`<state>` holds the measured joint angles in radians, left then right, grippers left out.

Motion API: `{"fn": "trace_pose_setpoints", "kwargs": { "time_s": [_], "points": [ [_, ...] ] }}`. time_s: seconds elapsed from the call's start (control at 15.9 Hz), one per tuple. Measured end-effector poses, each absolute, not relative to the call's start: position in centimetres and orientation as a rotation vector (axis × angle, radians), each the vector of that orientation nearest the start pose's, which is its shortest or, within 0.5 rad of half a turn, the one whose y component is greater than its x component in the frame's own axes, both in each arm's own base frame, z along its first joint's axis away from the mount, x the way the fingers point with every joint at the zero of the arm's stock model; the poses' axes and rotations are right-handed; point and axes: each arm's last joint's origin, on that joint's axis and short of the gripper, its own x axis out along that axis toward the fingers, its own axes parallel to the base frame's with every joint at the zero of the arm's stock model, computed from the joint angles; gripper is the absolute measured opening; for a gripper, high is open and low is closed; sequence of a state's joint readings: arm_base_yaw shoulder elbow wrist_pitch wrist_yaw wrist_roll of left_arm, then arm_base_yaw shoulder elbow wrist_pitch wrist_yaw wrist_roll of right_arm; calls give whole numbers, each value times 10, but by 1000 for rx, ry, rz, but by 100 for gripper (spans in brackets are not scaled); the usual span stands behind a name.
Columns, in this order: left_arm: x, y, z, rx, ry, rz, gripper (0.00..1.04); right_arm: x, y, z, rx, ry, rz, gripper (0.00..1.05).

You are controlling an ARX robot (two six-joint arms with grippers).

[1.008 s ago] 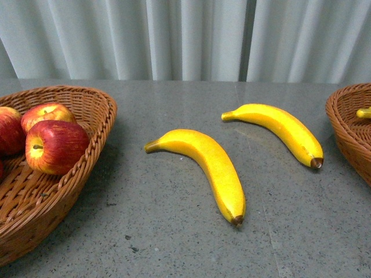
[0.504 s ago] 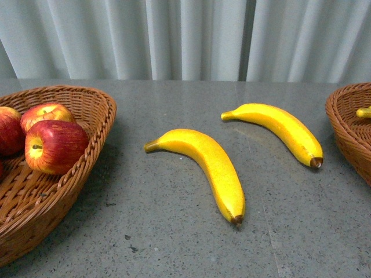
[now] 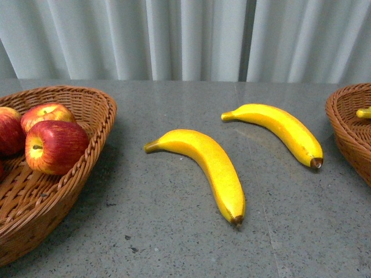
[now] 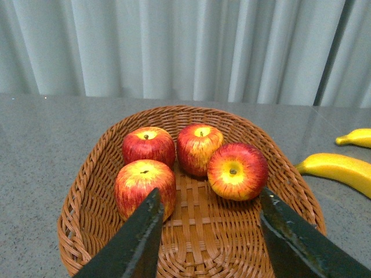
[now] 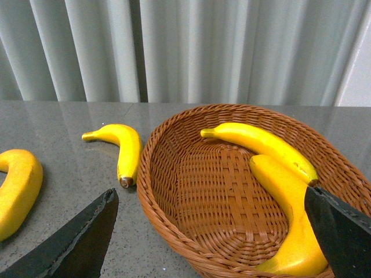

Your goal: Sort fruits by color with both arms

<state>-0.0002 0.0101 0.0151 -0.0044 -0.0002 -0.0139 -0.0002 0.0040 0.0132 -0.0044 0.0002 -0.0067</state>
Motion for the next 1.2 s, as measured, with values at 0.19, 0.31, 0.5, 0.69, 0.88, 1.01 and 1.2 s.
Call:
{"fn": "trace_pose_setpoints", "kwargs": {
  "time_s": [0.19, 0.31, 0.5, 0.69, 0.88, 1.01, 1.2],
  "points": [
    [97, 0, 167, -14, -1, 0, 86, 97, 0, 167, -7, -5, 0, 98],
    [97, 0, 167, -11, -1, 0, 98, 97, 0, 167, -7, -5, 0, 98],
    [97, 0, 167, -11, -1, 0, 98, 97, 0, 167, -7, -5, 0, 98],
    [97, 0, 167, -11, -1, 0, 98, 97, 0, 167, -7, -5, 0, 98],
    [97, 0, 167, -11, -1, 0, 98, 97, 0, 167, -6, -5, 0, 98],
    [97, 0, 167, -11, -1, 0, 98, 97, 0, 167, -7, -5, 0, 98],
    [97, 0, 167, -11, -1, 0, 98, 105, -1, 178, 99, 87, 21, 98]
  ]
}}
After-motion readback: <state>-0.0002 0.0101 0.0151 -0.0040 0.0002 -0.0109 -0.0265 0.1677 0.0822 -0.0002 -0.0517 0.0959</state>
